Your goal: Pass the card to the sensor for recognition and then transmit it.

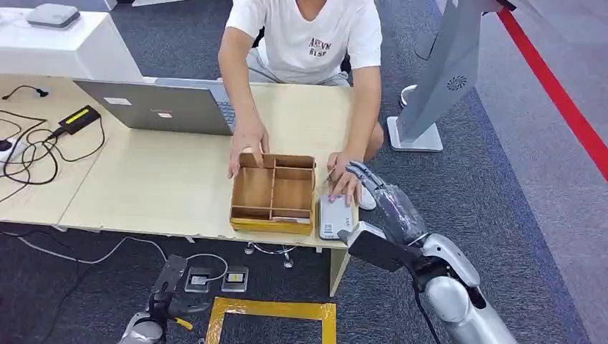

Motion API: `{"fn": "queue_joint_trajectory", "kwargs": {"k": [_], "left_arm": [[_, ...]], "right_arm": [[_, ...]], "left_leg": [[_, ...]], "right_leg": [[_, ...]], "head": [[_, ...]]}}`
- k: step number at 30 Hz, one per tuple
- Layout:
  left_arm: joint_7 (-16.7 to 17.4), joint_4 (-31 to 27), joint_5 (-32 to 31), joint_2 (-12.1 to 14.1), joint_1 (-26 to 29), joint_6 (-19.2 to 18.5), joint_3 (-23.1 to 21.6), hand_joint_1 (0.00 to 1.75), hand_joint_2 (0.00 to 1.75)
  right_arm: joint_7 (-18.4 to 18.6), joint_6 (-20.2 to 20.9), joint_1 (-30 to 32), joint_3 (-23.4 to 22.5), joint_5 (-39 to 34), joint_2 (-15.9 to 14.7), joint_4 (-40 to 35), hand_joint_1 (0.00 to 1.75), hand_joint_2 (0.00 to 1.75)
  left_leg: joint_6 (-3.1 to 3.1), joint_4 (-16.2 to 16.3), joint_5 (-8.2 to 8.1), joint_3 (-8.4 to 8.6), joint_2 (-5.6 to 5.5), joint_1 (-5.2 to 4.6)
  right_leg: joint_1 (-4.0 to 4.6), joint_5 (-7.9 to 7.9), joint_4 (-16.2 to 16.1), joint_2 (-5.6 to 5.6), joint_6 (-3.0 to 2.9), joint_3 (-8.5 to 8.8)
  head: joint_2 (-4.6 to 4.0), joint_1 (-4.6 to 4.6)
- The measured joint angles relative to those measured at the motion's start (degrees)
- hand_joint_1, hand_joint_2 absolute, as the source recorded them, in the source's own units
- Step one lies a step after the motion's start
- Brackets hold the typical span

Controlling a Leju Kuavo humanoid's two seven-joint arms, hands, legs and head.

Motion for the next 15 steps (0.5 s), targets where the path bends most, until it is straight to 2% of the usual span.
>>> {"fn": "queue_joint_trajectory", "kwargs": {"k": [12, 13, 15], "left_arm": [[-0.04, -0.17, 1.79, -0.11, 1.05, 0.59, 0.04, 0.0, 1.75], [-0.04, -0.42, 1.92, -0.07, 1.33, 0.59, 0.07, 0.0, 0.0], [-0.04, -0.85, 2.32, 0.11, 1.74, 0.55, 0.04, 0.0, 0.0]], "right_arm": [[-1.05, 2.07, -0.67, 1.86, 0.46, 0.0, 0.0, 0.0, 1.75], [-1.05, 2.49, -0.9, 2.17, 1.1, 0.0, 0.0, 0.0, 1.75], [-1.11, 3.26, -1.42, 2.89, 3.11, 0.0, 0.02, 0.0, 1.75]], "left_leg": [[0.0, -0.01, 0.0, -0.02, 0.0, 0.0], [0.0, 0.0, 0.0, -0.02, 0.0, 0.0], [0.0, -0.01, 0.0, -0.02, 0.0, 0.0]], "right_leg": [[0.0, 0.0, 0.0, 0.0, 0.0, 0.0], [0.0, 0.0, 0.0, 0.0, 0.0, 0.0], [0.0, 0.0, 0.0, 0.0, 0.0, 0.0]], "head": [[0.0, 0.0], [0.0, 0.0], [0.0, 0.0]]}}
